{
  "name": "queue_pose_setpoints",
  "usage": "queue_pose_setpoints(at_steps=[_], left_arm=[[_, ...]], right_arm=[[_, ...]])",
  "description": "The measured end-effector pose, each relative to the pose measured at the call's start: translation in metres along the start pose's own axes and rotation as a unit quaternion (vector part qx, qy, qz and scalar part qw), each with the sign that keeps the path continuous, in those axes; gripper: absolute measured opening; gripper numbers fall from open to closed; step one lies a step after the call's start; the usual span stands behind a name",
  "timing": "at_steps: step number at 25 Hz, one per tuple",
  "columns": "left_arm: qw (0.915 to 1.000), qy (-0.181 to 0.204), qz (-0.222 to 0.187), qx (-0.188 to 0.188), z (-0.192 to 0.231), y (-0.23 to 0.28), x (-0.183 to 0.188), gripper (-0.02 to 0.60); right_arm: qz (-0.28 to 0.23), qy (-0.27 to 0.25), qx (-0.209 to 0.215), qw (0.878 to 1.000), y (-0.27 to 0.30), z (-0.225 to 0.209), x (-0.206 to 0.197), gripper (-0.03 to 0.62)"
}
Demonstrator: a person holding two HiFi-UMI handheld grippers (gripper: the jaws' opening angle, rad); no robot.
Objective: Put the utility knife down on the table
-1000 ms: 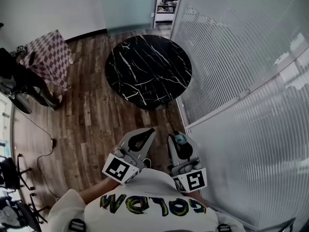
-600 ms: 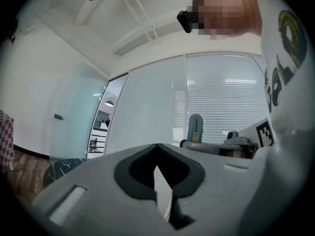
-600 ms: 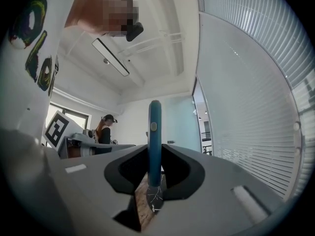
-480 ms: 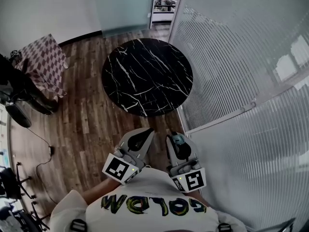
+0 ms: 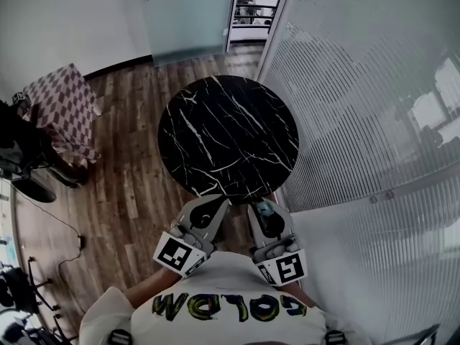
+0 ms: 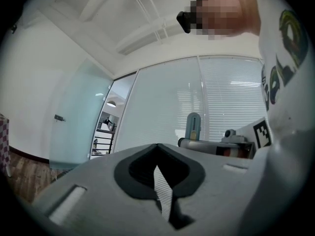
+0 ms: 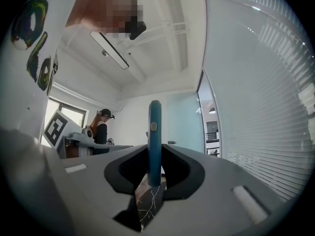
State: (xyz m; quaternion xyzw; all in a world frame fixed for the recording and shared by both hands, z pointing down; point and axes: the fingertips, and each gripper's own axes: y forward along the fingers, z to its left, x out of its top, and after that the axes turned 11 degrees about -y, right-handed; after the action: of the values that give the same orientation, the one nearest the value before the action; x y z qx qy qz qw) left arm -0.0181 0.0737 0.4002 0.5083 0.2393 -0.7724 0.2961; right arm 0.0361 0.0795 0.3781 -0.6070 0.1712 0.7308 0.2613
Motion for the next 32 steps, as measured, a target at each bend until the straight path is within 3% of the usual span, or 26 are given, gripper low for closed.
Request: queue_pose_setpoints(at_steps=[12,27,32], left_arm=[[0.9999,-0.004,0.012,0.0,0.099,0.03,0.029,0.002],[0.9997,-0.005,0.02,-0.012,0.12,0.079,0.035,0.002],[0.9999,-0.003,0.013,0.0,0.119,0.101,0.032,0.002]], right_arm=[[0.005,0.006,0.011,1.0,0.111,-0.008,-0.015,0.074],[0.004,0.016,-0.008,1.0,0.143,-0.052,-0.03,0.074],[0.0,0.016,-0.001,1.0,0.14,-0.073,-0.036,0.074]])
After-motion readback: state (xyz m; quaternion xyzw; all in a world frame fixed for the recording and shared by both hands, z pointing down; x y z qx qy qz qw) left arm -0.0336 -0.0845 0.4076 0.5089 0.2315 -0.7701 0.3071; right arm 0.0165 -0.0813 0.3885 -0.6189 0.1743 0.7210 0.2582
